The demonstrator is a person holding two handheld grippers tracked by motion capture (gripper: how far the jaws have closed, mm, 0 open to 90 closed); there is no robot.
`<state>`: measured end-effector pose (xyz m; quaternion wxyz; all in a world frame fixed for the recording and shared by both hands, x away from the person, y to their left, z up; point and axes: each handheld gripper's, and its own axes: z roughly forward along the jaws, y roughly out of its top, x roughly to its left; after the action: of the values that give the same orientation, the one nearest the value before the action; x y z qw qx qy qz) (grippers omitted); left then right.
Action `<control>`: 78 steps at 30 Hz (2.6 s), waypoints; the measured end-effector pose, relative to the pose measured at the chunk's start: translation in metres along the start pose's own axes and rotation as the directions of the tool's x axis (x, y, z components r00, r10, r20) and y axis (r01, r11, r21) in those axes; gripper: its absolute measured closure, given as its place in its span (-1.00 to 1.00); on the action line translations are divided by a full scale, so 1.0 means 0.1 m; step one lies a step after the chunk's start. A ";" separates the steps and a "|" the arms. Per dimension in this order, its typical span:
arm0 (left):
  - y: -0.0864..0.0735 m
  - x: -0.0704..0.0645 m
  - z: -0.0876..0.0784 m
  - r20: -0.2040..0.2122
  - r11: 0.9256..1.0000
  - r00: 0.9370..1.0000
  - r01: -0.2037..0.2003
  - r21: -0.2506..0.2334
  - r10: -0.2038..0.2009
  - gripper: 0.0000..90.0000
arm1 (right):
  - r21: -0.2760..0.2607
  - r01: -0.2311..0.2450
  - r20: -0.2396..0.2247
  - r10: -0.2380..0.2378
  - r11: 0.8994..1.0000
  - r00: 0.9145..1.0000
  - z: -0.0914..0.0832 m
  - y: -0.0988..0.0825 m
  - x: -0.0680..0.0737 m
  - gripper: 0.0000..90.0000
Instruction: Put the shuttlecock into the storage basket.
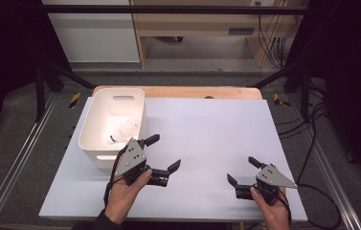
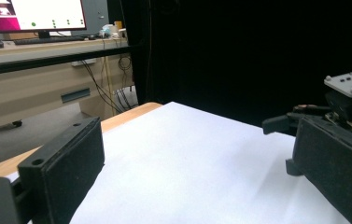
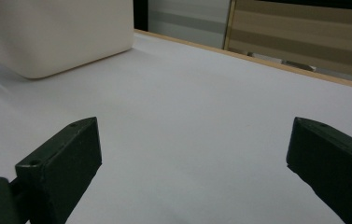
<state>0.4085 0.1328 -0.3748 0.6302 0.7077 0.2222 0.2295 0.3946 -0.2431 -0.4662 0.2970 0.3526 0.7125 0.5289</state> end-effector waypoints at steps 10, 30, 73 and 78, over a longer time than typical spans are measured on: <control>-0.29 -0.05 -0.31 -0.029 0.999 0.999 0.035 -0.006 -0.035 -0.93 | 0.001 0.002 -0.001 -0.002 1.000 1.000 0.00 0.00 0.00 -0.92; -0.65 0.11 -0.98 -0.128 0.997 0.989 0.068 -0.024 -0.070 -0.92 | 0.005 0.004 0.002 -0.004 1.000 1.000 0.01 -0.01 0.00 -0.92; -1.03 0.53 -1.31 -0.230 0.995 0.969 0.072 -0.071 -0.086 -0.90 | -0.056 0.008 0.048 -0.005 0.998 0.999 -0.12 -0.04 -0.20 -0.91; -1.05 0.55 -1.33 -0.225 0.994 0.970 0.071 -0.079 -0.087 -0.90 | -0.045 -0.004 0.050 0.006 0.999 0.999 -0.13 -0.06 -0.25 -0.91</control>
<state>0.3690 0.2823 -0.4638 0.6337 0.6446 0.3130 0.2914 0.3976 -0.2711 -0.4676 0.3214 0.3607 0.6918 0.5366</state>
